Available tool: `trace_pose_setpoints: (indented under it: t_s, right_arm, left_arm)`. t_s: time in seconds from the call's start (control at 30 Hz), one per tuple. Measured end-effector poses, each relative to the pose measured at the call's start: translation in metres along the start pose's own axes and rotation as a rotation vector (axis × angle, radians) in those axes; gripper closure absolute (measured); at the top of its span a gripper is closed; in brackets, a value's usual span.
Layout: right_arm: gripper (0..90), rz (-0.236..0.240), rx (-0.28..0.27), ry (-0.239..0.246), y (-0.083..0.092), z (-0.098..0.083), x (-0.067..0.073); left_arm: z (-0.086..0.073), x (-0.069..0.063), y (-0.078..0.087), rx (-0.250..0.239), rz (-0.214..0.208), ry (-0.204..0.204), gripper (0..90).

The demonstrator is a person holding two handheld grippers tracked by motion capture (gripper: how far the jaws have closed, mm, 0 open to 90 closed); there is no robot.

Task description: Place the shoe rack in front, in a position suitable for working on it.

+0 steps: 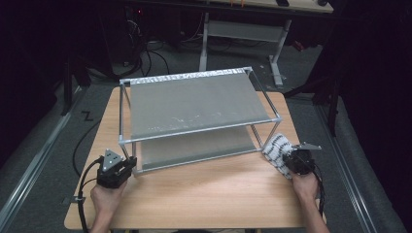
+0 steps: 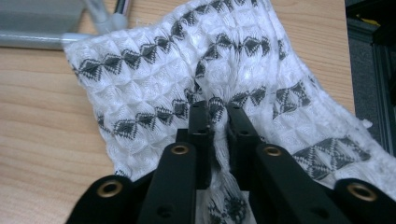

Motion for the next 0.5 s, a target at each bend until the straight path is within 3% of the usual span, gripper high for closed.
trace_pose_setpoints:
  t_s: [0.5]
  right_arm:
    - [86.0, 0.028, -0.093, 0.052, 0.033, -0.002, 0.013]
  left_arm:
    - [0.003, -0.018, -0.006, -0.011, -0.042, -0.037, 80.9]
Point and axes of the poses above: each handheld gripper's, and its own axes: y roughly backward along the jaws, z roughly out of its top, x roughly to its left, the point moved 4 cm from there along -y, roughly forward along the jaws, and after that the axes turned 4 degrees about z, right-handed, at the moved point
